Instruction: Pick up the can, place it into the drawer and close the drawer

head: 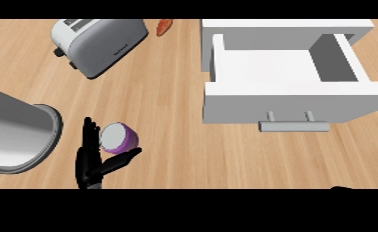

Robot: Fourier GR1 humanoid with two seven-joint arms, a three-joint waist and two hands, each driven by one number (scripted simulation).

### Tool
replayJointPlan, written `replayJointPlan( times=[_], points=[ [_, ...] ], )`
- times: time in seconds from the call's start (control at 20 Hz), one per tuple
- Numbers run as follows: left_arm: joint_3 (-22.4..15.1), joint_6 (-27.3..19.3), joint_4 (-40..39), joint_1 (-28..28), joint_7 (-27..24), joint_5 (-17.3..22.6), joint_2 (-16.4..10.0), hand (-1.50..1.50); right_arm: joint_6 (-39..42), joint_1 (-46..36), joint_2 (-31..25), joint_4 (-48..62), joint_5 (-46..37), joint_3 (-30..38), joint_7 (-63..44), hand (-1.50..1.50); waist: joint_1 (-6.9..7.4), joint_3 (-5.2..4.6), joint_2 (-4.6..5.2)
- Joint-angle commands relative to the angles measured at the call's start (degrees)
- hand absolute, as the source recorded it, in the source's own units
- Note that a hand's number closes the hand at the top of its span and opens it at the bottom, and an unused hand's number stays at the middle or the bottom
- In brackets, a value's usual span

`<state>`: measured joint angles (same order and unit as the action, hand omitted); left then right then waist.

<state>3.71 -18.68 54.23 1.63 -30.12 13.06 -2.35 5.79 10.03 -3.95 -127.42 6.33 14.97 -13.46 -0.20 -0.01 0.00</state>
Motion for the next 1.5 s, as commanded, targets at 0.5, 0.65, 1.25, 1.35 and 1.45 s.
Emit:
replayJointPlan(
  times=[0.5, 0.65, 1.25, 1.35, 1.45],
  points=[
    [-0.9, 9.97, -7.2, 4.91, -2.95, -0.32, -0.11, 1.5, -0.53, -2.53, -0.42, -1.94, 0.65, 1.86, -3.4, -1.5, 0.14, 0.02, -0.06],
    [2.85, 11.73, -20.22, 15.47, -7.36, 0.62, -0.08, 1.5, -0.1, -1.72, -0.27, -4.51, 0.51, 0.96, -4.71, -1.5, -0.36, -0.03, 0.06],
    [2.08, 14.57, -19.89, 22.87, -5.89, -0.22, -0.4, 1.5, 0.04, -1.36, 0.5, -4.17, -2.87, 0.64, -2.38, -1.5, -0.39, -0.01, 0.05],
    [3.2, 18.22, -24.4, 28.43, -4.46, 0.35, -2.73, 1.5, -1.25, -5.11, -0.12, -1.87, -3.21, 0.27, -3.79, -1.5, -0.66, -0.06, 0.27],
    [3.81, 19.64, -27.74, 31.73, -5.27, 0.23, -3.06, 1.5, -0.24, -5.17, -0.08, 1.66, -1.82, 1.85, 0.25, -1.5, -0.84, -0.04, 0.33]
  ],
)
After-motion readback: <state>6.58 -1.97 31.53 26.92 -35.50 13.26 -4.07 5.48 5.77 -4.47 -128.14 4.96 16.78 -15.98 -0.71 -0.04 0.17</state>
